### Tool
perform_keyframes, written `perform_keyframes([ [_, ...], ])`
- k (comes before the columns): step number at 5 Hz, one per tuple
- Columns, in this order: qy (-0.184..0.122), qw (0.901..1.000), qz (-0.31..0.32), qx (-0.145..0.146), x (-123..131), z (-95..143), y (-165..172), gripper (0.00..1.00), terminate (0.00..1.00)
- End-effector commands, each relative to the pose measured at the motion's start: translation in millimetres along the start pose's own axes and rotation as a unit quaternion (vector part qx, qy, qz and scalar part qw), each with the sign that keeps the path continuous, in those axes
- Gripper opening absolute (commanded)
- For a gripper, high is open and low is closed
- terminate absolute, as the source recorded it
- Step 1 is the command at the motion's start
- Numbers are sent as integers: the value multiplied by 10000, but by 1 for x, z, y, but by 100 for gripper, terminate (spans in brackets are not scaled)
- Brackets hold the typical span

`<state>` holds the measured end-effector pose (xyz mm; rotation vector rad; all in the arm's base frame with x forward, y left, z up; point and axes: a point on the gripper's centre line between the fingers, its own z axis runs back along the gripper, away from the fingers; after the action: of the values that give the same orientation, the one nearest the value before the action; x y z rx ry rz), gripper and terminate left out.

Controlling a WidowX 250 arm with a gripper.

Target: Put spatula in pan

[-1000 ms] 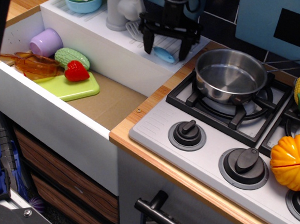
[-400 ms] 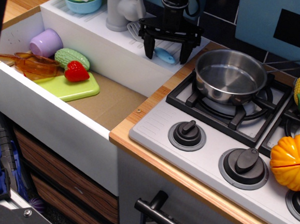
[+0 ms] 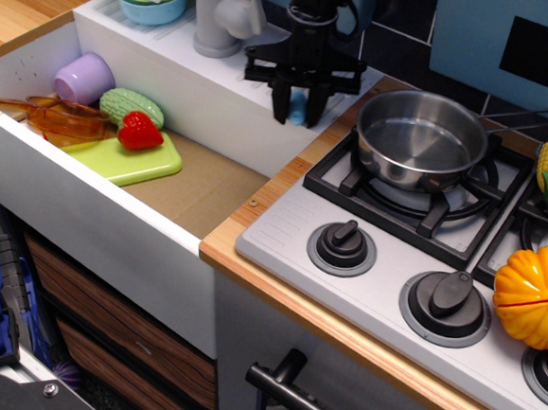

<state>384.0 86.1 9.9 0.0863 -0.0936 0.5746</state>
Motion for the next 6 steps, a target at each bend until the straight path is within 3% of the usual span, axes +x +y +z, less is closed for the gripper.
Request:
perform_keyframes([
  [1, -402, 9987, 215, 226, -1, 59, 27, 0, 0],
  [2, -287, 9988, 114, 373, -13, 90, 29, 0, 0],
  [3, -408, 9988, -40, 267, -31, 109, 4, 0, 0],
  [4, -355, 9992, -83, 144, -47, 122, -25, 0, 0],
  [6, -608, 9975, -363, -24, -67, 139, -85, 0, 0],
])
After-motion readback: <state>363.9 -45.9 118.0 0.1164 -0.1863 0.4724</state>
